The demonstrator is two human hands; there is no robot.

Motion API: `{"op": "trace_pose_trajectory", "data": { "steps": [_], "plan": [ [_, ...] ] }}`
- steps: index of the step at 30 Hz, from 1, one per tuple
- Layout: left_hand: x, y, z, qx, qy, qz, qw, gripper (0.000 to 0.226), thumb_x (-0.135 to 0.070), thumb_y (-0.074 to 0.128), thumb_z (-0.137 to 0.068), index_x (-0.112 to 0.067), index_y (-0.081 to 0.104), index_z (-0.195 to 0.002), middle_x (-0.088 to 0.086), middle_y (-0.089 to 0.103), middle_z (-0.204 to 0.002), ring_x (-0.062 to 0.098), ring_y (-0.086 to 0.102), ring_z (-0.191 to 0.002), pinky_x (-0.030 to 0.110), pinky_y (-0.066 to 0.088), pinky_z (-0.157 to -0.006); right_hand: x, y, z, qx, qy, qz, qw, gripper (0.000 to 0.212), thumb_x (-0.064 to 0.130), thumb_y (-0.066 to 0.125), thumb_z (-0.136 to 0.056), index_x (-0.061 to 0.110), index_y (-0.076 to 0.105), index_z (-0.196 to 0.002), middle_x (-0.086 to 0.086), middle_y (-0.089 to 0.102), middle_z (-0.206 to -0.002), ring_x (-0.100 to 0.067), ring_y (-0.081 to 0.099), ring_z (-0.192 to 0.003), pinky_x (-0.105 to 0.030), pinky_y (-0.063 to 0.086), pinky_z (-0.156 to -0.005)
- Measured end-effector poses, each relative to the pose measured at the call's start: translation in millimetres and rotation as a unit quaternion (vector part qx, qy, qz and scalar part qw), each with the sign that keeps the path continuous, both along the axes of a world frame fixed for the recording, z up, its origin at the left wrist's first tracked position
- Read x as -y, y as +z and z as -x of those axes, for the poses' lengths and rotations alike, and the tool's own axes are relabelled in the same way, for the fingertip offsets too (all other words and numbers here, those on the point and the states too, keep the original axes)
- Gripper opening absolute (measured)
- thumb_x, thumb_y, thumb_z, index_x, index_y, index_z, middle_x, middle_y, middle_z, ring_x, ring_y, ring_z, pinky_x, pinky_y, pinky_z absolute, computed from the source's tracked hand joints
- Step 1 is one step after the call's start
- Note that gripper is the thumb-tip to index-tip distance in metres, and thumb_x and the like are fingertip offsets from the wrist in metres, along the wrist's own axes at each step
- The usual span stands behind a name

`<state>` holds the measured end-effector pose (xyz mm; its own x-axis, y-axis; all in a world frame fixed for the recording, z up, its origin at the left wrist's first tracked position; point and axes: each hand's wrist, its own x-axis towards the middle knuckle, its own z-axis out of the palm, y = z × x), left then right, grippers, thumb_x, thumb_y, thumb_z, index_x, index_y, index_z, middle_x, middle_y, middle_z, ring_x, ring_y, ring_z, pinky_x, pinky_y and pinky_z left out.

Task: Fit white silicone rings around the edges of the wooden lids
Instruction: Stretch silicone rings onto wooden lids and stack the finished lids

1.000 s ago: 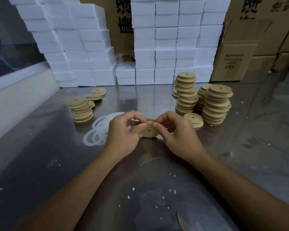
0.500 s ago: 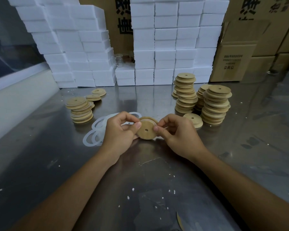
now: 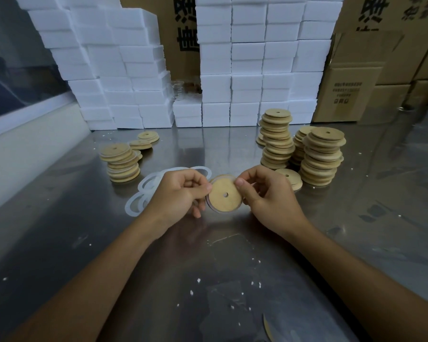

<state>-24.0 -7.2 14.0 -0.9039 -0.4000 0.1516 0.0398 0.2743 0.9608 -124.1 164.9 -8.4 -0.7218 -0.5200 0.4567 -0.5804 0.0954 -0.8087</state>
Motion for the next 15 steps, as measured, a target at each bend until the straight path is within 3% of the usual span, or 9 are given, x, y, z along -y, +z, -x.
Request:
{"op": "trace_pose_trajectory", "data": {
  "steps": [5,9,13,15],
  "plan": [
    [7,-1,-2,-0.005,0.012,-0.068,0.998,0.017,-0.001,0.061,-0.091,-0.005,0.064,-0.075,0.01,0.062,-0.058,0.018,0.059,-0.05,0.025,0.052,-0.046,0,2,1,0.06,0.038,-0.03,0.997,0.013,0.026,0.068,-0.092,0.013,0.067,-0.088,-0.002,0.073,-0.08,-0.02,0.069,-0.064,-0.043,0.06,-0.067],
    [16,2,-2,-0.025,0.057,-0.122,0.991,0.016,-0.001,0.059,-0.092,-0.005,0.065,-0.077,0.009,0.064,-0.059,0.023,0.064,-0.054,0.027,0.052,-0.045,1,2,0,0.061,0.026,-0.05,0.997,0.014,0.025,0.068,-0.092,0.014,0.067,-0.083,0.0,0.074,-0.079,-0.02,0.069,-0.065,-0.043,0.061,-0.07],
    [36,12,-4,-0.107,0.179,-0.247,0.946,0.01,-0.002,0.057,-0.093,-0.005,0.062,-0.085,0.007,0.066,-0.063,0.021,0.071,-0.059,0.023,0.051,-0.043,1,3,-3,0.057,0.017,-0.06,0.996,0.014,0.026,0.069,-0.092,0.014,0.068,-0.084,0.0,0.074,-0.078,-0.02,0.069,-0.066,-0.042,0.061,-0.071],
    [52,16,-8,-0.141,0.221,-0.289,0.921,0.011,-0.007,0.057,-0.095,-0.008,0.061,-0.085,0.003,0.067,-0.066,0.017,0.073,-0.067,0.023,0.053,-0.05,1,3,-4,0.054,0.017,-0.066,0.996,0.014,0.025,0.069,-0.091,0.015,0.068,-0.083,-0.001,0.074,-0.077,-0.019,0.069,-0.067,-0.041,0.061,-0.072]
  ]
}}
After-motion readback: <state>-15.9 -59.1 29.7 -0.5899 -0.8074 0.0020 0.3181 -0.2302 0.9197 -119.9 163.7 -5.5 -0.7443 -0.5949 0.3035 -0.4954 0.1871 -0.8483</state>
